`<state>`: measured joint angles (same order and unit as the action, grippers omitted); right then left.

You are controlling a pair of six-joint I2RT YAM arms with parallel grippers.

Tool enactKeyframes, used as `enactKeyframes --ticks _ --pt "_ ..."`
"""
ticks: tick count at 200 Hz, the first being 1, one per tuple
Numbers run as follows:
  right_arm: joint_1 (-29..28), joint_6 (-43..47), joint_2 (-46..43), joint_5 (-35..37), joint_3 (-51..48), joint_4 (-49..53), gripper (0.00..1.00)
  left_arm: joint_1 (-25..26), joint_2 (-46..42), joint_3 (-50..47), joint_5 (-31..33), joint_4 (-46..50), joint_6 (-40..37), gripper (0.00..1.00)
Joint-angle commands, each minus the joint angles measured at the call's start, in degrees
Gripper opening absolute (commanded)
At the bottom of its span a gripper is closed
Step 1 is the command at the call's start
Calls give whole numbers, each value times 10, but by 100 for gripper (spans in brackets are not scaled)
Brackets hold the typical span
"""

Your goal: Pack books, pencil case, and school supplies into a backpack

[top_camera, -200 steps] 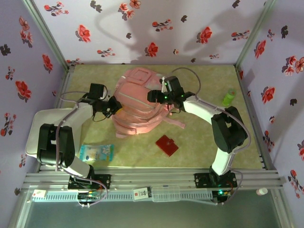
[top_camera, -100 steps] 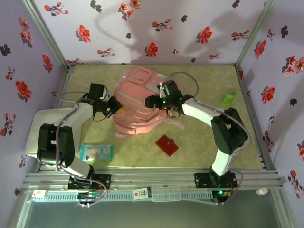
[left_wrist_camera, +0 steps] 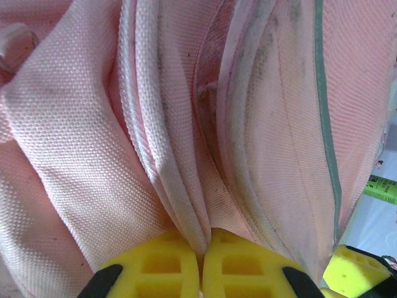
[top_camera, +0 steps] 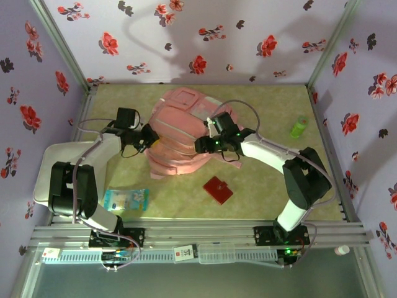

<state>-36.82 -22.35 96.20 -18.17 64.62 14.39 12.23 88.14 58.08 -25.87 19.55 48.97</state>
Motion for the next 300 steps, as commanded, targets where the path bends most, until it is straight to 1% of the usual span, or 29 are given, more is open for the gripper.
enactKeyframes --ticks 1,21,40,72,110,168,187,212,237,265,300 --pt "-7 63 -15 31 8 34 52 4 -1 29 2 -31 -11 0" --pt "-9 97 -15 65 16 44 49 4 -1 30 2 -30 -11 0" --pt "-11 133 -16 88 19 42 49 4 -1 30 2 -27 -12 0" --pt "-18 189 -3 123 42 61 52 4 -2 33 2 -24 -13 0" --pt "-27 220 24 112 68 69 52 4 -3 33 2 -25 -11 0" --pt "-38 237 57 101 83 92 47 4 -3 31 2 -25 -9 0" --pt "-40 238 63 104 84 95 41 4 -3 31 3 -26 -9 0" --pt "-42 238 62 107 87 99 22 4 -3 30 2 -27 -8 0" --pt "-49 235 41 92 72 91 7 5 -4 26 2 -33 -2 0" --pt "-59 226 12 42 49 81 2 7 -1 18 -3 -48 10 0" --pt "-78 212 7 17 38 59 1 17 12 18 -3 -60 19 0"
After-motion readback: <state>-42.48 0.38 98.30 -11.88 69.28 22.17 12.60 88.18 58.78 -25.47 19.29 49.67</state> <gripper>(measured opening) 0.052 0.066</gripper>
